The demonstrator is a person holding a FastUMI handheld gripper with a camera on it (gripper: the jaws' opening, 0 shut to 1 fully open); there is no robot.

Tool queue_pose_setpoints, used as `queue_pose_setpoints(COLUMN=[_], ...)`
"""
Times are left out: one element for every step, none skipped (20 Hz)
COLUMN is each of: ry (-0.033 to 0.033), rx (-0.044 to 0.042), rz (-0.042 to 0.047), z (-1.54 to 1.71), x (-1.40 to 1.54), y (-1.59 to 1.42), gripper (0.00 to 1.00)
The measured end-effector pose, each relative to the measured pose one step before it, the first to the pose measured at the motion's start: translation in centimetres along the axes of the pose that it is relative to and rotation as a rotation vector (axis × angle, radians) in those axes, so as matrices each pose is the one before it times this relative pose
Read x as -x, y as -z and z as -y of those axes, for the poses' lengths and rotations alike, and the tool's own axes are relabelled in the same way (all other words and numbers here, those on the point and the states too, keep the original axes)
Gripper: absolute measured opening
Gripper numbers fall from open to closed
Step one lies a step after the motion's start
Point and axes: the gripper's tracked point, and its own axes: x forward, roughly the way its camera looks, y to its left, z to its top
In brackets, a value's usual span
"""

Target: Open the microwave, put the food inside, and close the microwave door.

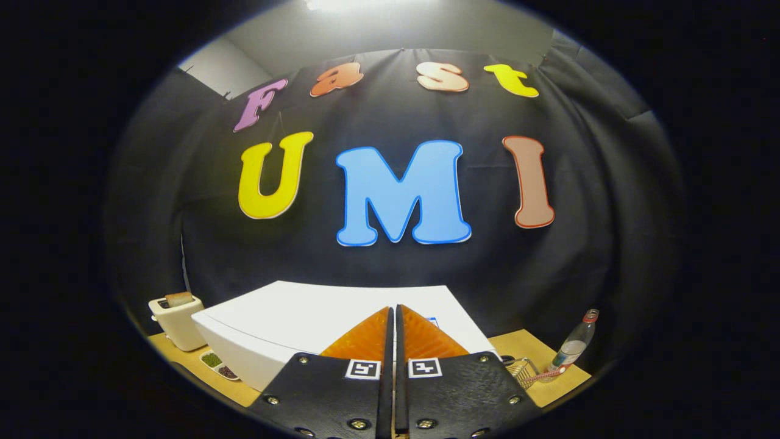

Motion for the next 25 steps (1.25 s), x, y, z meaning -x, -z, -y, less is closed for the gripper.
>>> queue_pose_setpoints(ry=[0.00811, 0.01392, 0.00309, -0.01878, -0.0209, 0.00216, 0.0082, 0.0064, -0.00717, -0.00596, -0.00107, 0.00219, 0.00243, 0.00065, 0.01541, 0.03234, 0.03246, 0.01232, -0.00273, -0.01361, -0.01071, -0.00281, 0.00387, 0.00455, -0.0012], rx=[0.01275, 0.00997, 0.00573, -0.00335, -0.00776, 0.00674, 0.01785, 0.01155, -0.00084, -0.00693, -0.00282, -0.00505, -0.01069, -0.00502, 0.00807, 0.01121, 0.01072, 0.00505, -0.0059, -0.01319, -0.01205, -0.00406, 0.00069, 0.00133, -0.00062], rz=[0.02451, 0.017, 0.00968, 0.01064, 0.01705, 0.02702, 0.02909, 0.01365, 0.00176, -0.0045, -0.00265, -0.00883, -0.01347, -0.00378, -0.00396, -0.00066, 0.00422, 0.00698, 0.00035, -0.0052, -0.00776, -0.00412, -0.0009, 0.00073, 0.00242], z=[0.352, 0.496, 0.162, -0.397, -0.454, -0.069, 0.289, 0.05, -0.362, -0.281, 0.06, 0.09, -0.066, -0.013, 0.181, 0.908, 0.832, 0.292, -0.173, -0.237, -0.114, 0.066, 0.253, 0.195, 0.033], x=[1.096, 1.104, 1.076, 1.181, 1.224, 0.998, 0.481, 0.324, 0.109, 0.128, -0.082, -0.03, -0.229, 0.024, 0.036, -0.551, 0.002, 0.011, 0.177, 0.009, -0.042, -0.01, -0.11, -0.043, 0.033], y=[-1.213, -1.006, -0.888, -0.951, -1.041, -1.092, -0.928, -0.4, 0.071, 0.091, 0.085, 0.225, 0.342, -0.04, -0.157, 0.187, 0.044, -0.264, -0.012, 0.197, 0.187, 0.043, 0.031, -0.039, -0.083], gripper=[0.02, 0.02, 0.02, 0.02, 0.02, 0.02, 0.02, 0.02, 0.02, 0.02, 0.02, 0.02, 0.03, 0.35, 0.66, 0.98, 0.96, 0.96, 0.96, 0.96, 0.96, 0.96, 0.96, 0.96, 0.96])
